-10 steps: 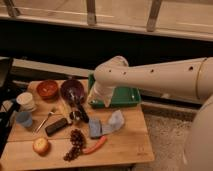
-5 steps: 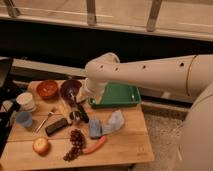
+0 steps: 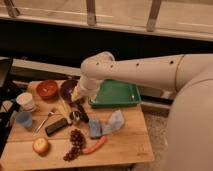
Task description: Place banana in metal cup
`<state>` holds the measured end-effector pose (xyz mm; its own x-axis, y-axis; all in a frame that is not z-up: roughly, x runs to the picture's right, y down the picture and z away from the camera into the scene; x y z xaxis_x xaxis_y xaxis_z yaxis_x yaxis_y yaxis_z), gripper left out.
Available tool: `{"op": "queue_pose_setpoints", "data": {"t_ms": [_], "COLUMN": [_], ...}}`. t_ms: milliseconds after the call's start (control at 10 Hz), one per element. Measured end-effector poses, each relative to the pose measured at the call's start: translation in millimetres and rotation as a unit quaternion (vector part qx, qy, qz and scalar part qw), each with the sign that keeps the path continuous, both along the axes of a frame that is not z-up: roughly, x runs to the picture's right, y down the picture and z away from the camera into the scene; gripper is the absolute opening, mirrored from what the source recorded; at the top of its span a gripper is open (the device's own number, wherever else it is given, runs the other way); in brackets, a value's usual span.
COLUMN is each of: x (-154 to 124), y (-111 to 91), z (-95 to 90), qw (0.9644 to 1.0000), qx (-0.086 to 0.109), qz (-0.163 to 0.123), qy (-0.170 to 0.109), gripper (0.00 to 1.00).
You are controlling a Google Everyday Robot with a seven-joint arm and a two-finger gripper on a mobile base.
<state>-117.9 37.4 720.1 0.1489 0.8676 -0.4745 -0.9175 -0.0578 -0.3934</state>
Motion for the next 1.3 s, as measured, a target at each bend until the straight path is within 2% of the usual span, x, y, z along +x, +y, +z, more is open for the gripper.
{"op": "queue_pose_setpoints", "data": {"t_ms": [200,300,400,800,1000,1300], "x": [-32.0,-46.3,-54.3,-55.2,-59.5,-70.8], "y": [-5.5,-7.5,-7.4,-7.2,-5.4,-2.0], "z": [7.0,10.7,11.2,11.8,24.3,38.6], "qw": [0.9989,0.9972,0.9962,0.9961,0.9967,0.9966], "qx": [0.003,0.003,0.003,0.004,0.001,-0.002], "qz": [-0.034,-0.056,-0.064,-0.065,-0.051,-0.048], "qy": [-0.033,-0.050,-0.058,-0.059,-0.063,-0.068], "gripper": [0.63,0.63,0.63,0.63,0.63,0.63]}}
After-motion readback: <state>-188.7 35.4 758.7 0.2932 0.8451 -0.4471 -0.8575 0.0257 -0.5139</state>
